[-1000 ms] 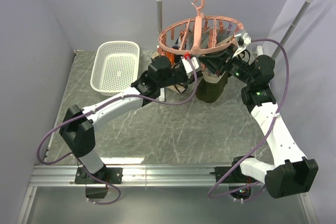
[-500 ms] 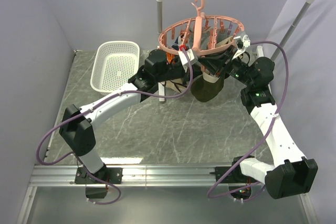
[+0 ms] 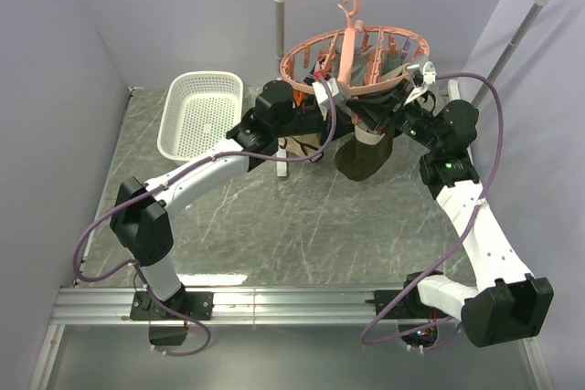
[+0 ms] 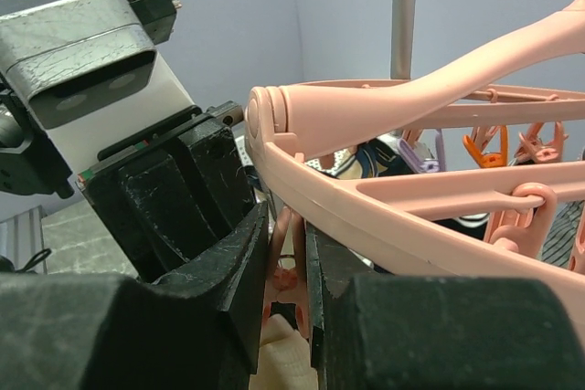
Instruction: Clip the underwear to the hanger
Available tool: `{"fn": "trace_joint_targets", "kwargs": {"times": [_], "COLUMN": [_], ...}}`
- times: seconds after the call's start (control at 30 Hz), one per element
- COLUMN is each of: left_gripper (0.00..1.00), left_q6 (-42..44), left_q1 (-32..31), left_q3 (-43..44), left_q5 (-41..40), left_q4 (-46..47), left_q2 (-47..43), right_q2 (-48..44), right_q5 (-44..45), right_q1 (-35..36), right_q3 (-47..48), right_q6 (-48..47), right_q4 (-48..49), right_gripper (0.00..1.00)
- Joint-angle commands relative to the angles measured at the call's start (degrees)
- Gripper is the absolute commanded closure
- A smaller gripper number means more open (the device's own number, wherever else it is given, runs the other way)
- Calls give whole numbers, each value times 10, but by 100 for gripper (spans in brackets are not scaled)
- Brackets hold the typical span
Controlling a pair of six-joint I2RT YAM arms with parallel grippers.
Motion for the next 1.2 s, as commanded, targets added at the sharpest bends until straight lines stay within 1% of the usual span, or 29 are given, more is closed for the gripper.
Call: {"fn": "trace_joint_targets", "kwargs": {"times": [0.0,0.13,0.23,0.33,0.5,0.7,0.8,1.0,1.17], "left_gripper": [100,100,100,100,100,100,100,100,100], "left_q6": [-36,-62,-98,-130,-153,-211,-240,-309,-337], "left_q1": [10,13,14,14,15,17,21,42,52], "left_q3": [39,57,49,54,45,40,31,0,-8], "left_q5": [8,-4,-14,-15,-29,-29,-13,18,44], "left_q4": [9,1,20,13,18,24,42,114,154], "left_q2": [11,20,18,21,13,6,3,-4,-4], "right_q2": [-24,-28,-31,-31,-33,-40,-40,-40,-40], "right_q5": [-74,-60,-45,-44,-38,-23,-22,-26,-32], "right_q1": [10,11,13,14,13,17,17,16,17], "right_q3": [-4,-4,-8,-15,-22,-33,-38,-48,-49], "right_q6": [-4,-14,-11,-7,-13,-13,-14,-12,-9], "right_q4": [8,-2,7,23,31,47,52,65,69], "right_gripper": [100,100,100,100,100,100,100,100,100]}}
